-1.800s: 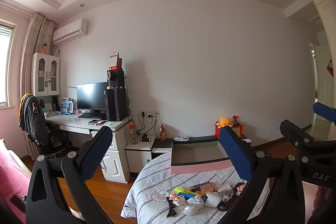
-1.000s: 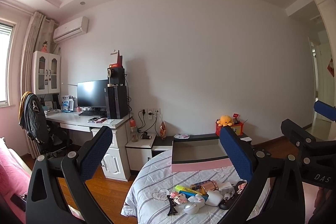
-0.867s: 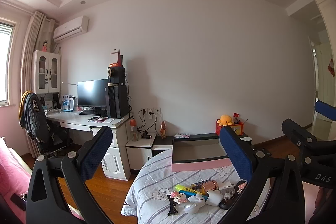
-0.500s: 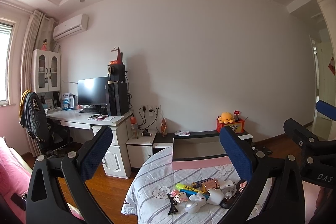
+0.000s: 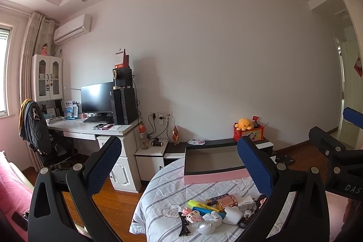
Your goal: Organize rigid objects
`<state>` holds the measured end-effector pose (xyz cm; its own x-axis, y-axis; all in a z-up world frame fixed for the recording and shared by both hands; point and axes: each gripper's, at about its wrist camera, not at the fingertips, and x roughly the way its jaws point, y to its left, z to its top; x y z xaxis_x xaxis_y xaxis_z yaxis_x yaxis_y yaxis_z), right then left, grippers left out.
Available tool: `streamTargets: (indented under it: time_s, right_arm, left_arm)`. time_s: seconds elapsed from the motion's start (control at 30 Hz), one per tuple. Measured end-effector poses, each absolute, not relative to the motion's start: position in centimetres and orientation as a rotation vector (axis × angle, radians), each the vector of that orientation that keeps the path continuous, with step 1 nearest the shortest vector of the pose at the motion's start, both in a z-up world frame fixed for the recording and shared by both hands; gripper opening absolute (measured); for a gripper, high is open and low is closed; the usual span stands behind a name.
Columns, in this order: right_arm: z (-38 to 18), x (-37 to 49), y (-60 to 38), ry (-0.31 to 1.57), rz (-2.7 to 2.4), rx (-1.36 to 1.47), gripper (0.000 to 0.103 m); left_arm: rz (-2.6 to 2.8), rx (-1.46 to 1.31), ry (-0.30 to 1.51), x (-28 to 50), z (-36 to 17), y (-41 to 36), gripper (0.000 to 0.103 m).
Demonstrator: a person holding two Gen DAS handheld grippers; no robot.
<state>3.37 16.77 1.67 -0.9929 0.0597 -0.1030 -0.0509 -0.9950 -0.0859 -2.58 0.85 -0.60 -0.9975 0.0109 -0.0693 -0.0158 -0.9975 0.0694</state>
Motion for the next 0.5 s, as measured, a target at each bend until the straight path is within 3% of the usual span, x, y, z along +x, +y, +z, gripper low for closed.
streamTargets:
  time_s: [0.5]
  right_arm:
    - [1.0, 0.5, 18.3, -0.103, 3.033, -0.198, 0.103]
  left_arm:
    - [3.106, -0.184, 0.137, -6.4, -0.9, 2.1, 0.103]
